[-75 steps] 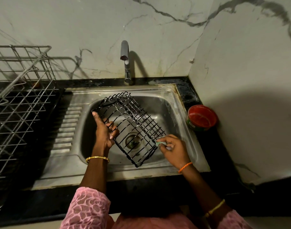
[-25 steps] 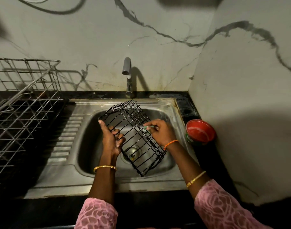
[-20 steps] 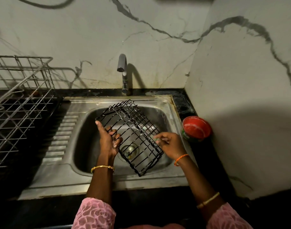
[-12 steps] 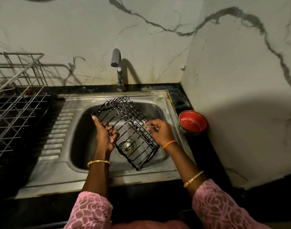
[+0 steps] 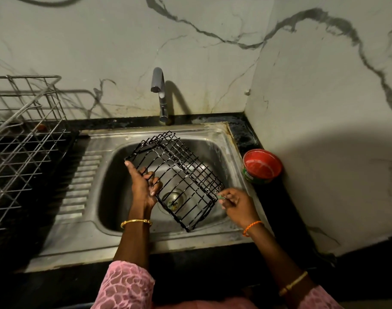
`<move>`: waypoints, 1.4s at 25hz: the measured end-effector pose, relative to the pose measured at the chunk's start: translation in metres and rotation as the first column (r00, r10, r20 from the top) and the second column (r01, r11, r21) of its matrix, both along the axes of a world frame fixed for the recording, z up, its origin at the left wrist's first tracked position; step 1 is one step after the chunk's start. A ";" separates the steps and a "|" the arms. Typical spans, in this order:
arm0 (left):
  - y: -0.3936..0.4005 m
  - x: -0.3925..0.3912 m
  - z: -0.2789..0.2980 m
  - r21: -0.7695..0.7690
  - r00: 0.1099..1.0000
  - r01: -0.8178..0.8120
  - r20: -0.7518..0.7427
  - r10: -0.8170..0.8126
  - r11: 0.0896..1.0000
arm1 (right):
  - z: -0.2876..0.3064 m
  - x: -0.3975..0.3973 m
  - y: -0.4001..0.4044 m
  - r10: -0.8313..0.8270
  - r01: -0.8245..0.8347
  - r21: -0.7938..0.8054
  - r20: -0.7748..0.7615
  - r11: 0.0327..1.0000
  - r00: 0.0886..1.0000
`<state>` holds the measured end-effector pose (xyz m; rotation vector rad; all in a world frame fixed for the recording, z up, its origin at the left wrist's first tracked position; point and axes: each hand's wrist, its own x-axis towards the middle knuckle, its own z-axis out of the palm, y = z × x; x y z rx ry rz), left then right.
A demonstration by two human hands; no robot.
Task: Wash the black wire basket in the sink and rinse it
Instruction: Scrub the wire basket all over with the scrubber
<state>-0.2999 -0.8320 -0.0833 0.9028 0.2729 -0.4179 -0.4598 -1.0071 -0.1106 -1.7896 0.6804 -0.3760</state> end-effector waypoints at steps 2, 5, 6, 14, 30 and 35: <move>0.005 -0.001 0.000 -0.021 1.000 -0.029 -0.009 0.029 0.999 | 0.007 0.006 0.006 -0.037 0.037 0.010 0.030 0.999 0.999; 0.015 0.000 0.007 -0.053 0.998 -0.059 0.003 0.059 0.997 | 0.034 0.041 0.008 -0.031 0.040 -0.098 0.090 0.994 0.995; 0.018 0.000 0.010 -0.051 0.999 -0.047 0.017 0.048 0.998 | 0.045 0.059 0.009 0.021 -0.010 -0.103 0.115 0.995 0.993; 0.018 0.001 0.035 0.043 0.999 0.005 0.040 -0.007 0.999 | 0.133 0.189 0.046 0.210 -0.177 -0.152 0.242 0.972 0.947; 0.036 0.032 0.037 0.094 0.997 0.044 0.063 -0.050 0.995 | 0.074 0.172 0.049 0.078 -0.079 -0.006 0.203 0.997 0.976; 0.036 0.047 0.041 0.054 0.992 0.041 0.115 -0.047 0.998 | 0.063 0.167 0.044 0.064 -0.053 -0.057 0.211 0.997 0.975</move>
